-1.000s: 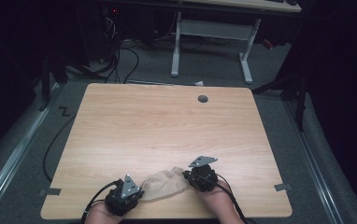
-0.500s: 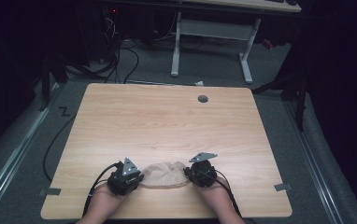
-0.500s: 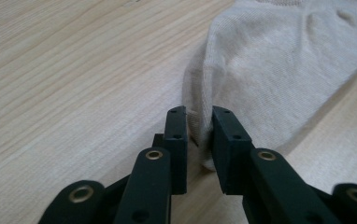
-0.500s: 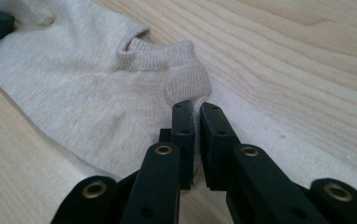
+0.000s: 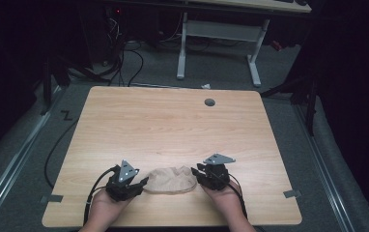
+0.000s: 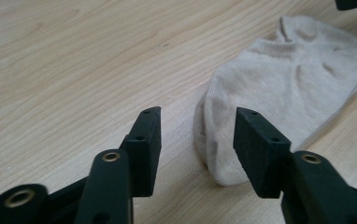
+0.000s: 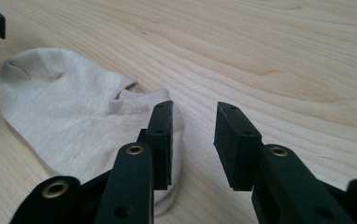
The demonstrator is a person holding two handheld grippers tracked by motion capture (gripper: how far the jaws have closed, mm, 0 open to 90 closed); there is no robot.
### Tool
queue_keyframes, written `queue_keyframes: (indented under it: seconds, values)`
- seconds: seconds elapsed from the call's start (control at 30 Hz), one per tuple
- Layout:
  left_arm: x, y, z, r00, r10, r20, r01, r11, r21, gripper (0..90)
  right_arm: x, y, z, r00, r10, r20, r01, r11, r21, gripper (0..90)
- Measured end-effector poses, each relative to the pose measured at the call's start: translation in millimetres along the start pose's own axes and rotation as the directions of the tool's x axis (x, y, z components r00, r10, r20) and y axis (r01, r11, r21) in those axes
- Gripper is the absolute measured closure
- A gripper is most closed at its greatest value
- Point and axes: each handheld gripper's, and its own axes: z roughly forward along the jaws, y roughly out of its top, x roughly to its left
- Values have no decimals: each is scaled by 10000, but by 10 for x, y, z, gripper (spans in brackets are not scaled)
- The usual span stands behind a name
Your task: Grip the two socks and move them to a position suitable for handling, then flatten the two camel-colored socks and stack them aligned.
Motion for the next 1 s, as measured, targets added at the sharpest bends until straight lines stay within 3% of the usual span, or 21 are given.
queue_keyframes:
  seconds: [0.1, 0.3, 0.47, 0.63, 0.7, 0.8, 1.0]
  values:
    - [29, -14, -44, 10000, 9, -22, -10, 9999, -127, 475, -29, 8, -19, 9998, 164, 81, -163, 9998, -142, 680]
    - [117, -67, -119, 9990, -371, -238, 367, 9992, -176, 457, -51, 54, 29, 9998, 144, 118, -143, 9999, -71, 679]
    - [123, -81, -178, 9984, -398, -406, 387, 9989, -277, 438, -3, 64, -9, 10000, -55, 57, 56, 9999, -158, 670]
    - [134, -125, -248, 9980, -232, -596, 211, 9991, -357, 419, -11, 126, 25, 10000, 72, 22, -72, 9998, -189, 668]
    - [164, -151, -266, 9978, -389, -542, 372, 9988, -320, 409, -19, 157, 58, 10000, 62, 13, -62, 9997, -218, 663]
    - [213, -165, -285, 9960, -749, -478, 730, 9964, -421, 398, -14, 139, 135, 9998, 166, 99, -168, 9998, 137, 656]
    - [239, -127, -330, 9964, -574, -627, 539, 9969, -567, 393, -37, 134, 146, 9995, 140, 272, -147, 9996, 260, 650]
